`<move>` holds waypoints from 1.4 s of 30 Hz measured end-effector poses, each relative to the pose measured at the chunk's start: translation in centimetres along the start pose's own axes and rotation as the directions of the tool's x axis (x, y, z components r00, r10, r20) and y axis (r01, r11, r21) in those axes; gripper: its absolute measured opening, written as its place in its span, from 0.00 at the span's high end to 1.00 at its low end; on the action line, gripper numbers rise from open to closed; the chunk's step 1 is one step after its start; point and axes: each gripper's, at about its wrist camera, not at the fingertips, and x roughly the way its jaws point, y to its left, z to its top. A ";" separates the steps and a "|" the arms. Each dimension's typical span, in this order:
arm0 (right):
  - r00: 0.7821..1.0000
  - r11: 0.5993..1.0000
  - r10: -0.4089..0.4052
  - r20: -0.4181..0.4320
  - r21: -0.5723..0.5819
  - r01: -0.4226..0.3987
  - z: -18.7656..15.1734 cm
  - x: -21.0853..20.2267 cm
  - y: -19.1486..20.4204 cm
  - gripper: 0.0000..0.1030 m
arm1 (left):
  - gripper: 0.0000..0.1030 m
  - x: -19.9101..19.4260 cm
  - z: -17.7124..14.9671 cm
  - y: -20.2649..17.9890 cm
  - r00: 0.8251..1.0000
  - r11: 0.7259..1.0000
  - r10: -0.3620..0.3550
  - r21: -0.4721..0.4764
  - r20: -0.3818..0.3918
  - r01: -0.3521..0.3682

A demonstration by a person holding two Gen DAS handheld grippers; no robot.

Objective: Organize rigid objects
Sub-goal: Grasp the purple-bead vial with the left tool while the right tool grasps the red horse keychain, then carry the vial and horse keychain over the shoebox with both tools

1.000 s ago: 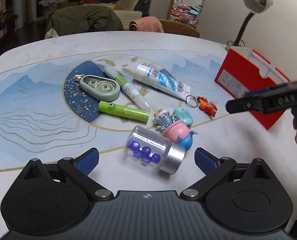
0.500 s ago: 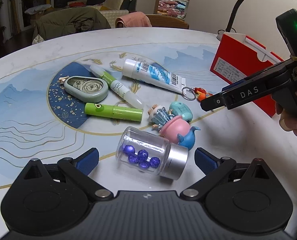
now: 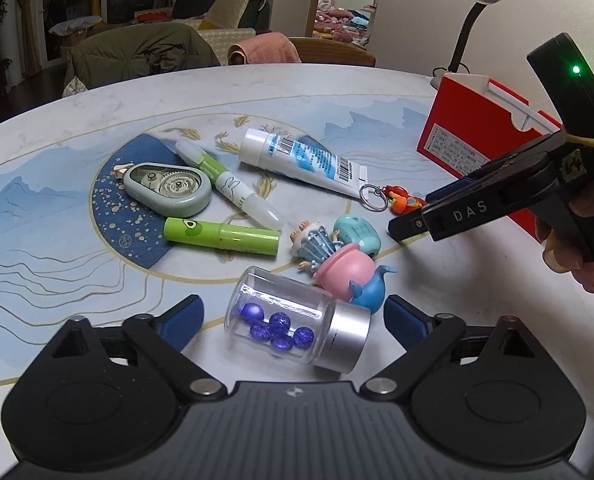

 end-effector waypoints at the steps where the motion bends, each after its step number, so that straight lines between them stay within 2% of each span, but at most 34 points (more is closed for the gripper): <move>1: 1.000 1.000 0.000 0.001 0.000 0.000 0.1 0.0 0.0 0.43 | 0.08 0.0 0.0 -0.1 1.000 1.000 0.002 0.001 0.000 -0.002; 3: 1.000 1.000 -0.004 0.003 -0.004 0.004 0.1 0.1 -0.1 0.45 | 0.09 -0.1 -0.1 -0.2 1.000 1.000 0.001 -0.003 0.002 -0.001; 5: 1.000 1.000 -0.004 0.006 -0.007 0.004 0.1 0.1 -0.1 0.49 | 0.17 -0.3 -0.1 -0.3 1.000 1.000 0.003 -0.008 0.002 -0.003; 7: 1.000 1.000 -0.009 0.009 -0.007 0.010 0.0 0.0 -0.2 0.53 | 0.20 -0.3 -0.2 -0.4 1.000 1.000 0.009 -0.015 -0.001 -0.009; 9: 1.000 1.000 -0.020 0.014 -0.005 0.020 0.0 -0.1 -0.3 0.58 | 0.22 -0.3 -0.2 -0.5 1.000 1.000 0.021 -0.017 -0.004 -0.021; 10: 0.999 1.000 -0.031 0.017 -0.003 0.031 0.0 -0.1 -0.4 0.65 | 0.26 -0.3 -0.3 -0.5 1.000 1.000 0.026 -0.018 -0.004 -0.026; 11: 0.999 1.000 -0.030 0.018 0.004 0.030 0.0 -0.1 -0.5 0.68 | 0.26 -0.3 -0.3 -0.6 1.000 0.999 0.031 -0.020 -0.005 -0.031; 17: 0.999 1.000 -0.023 0.030 0.015 0.022 -0.8 -0.7 -0.3 0.69 | 0.26 -0.7 -0.5 -1.1 0.999 0.998 0.042 -0.039 -0.008 -0.042; 24: 0.998 0.998 0.028 0.062 0.058 -0.032 -1.8 -3.1 -0.6 0.69 | 0.26 -1.6 -0.2 -1.8 0.998 0.994 0.060 -0.094 -0.013 -0.061; 33: 0.990 0.988 0.092 0.103 0.114 -0.104 -3.3 -7.0 -2.1 0.69 | 0.26 -3.7 1.2 -3.9 0.995 0.985 0.095 -0.142 0.000 -0.094; 42: 0.974 0.980 0.129 0.184 0.126 -0.153 -4.5 -12.3 -3.9 0.69 | 0.26 -5.9 3.8 -7.1 0.996 0.984 0.083 -0.158 0.017 -0.079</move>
